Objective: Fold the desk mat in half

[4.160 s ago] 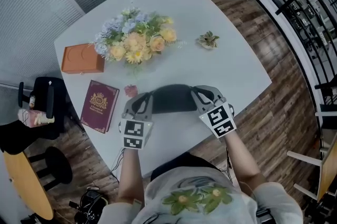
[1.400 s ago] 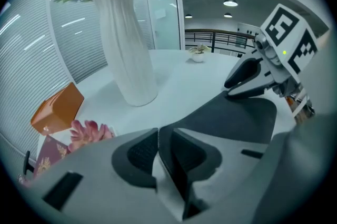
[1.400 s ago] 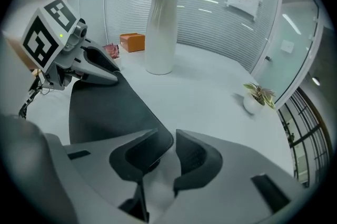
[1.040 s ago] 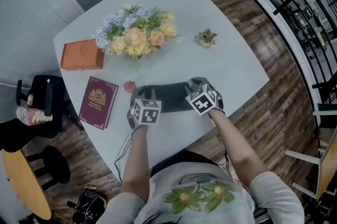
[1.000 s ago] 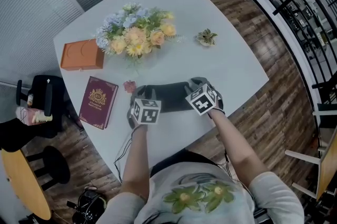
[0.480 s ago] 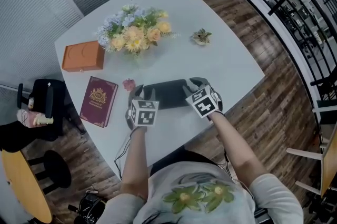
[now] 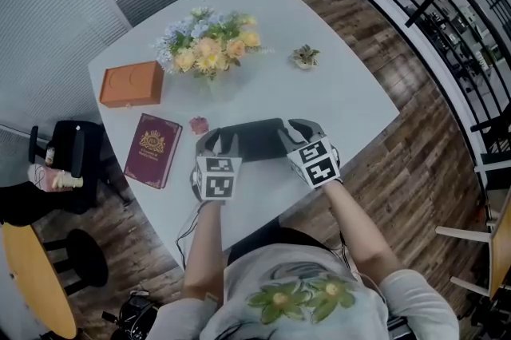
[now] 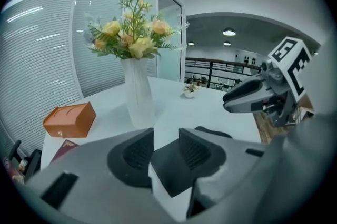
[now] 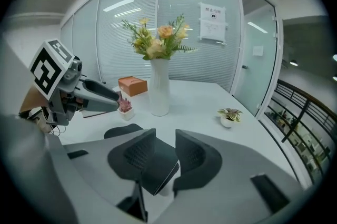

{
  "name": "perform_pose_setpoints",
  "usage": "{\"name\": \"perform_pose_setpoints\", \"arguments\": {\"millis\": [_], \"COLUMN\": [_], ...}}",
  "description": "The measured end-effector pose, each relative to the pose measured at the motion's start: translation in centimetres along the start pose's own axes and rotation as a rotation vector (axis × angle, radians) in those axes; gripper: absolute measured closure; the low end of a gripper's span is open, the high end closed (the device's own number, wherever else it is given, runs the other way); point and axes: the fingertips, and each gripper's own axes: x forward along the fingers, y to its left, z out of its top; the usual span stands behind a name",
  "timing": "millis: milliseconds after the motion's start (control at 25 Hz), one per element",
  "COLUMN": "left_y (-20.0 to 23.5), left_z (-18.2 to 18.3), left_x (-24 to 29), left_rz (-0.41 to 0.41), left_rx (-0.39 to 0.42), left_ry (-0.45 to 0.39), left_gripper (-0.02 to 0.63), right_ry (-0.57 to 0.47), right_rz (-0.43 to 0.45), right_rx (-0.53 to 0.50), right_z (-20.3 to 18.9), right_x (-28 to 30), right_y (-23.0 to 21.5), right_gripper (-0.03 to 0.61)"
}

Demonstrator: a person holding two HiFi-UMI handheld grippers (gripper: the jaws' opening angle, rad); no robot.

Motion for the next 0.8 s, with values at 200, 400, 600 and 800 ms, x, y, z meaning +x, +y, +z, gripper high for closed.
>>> {"name": "perform_pose_setpoints", "arguments": {"millis": [200,400,600,800], "left_y": [-1.1,-2.7,-3.4,-4.0], "left_z": [1.2,2.5,2.7,2.8], "left_x": [-2.1,-4.5,-6.5,-8.3], "left_rz": [-0.009,-0.03,0.0,-0.011], "left_rx": [0.001,0.014,0.013,-0.036], "left_ry": [-0.037,-0.087,-0.111,-0.133], "left_gripper": [0.476,0.496,0.594,0.609], "right_ry": [-0.073,-0.147,-0.185,-0.208], "right_rz": [-0.014,-0.027,-0.056,-0.049], "right_rx": [0.016,0.062,0.038,0.046], "right_z": [1.5,2.4,2.8,2.7], "right_x": [-2.4,-4.8,-7.0,-8.5], "right_y": [1.0,1.9,2.9,4.6], "right_gripper": [0.487,0.538,0.56,0.561]}}
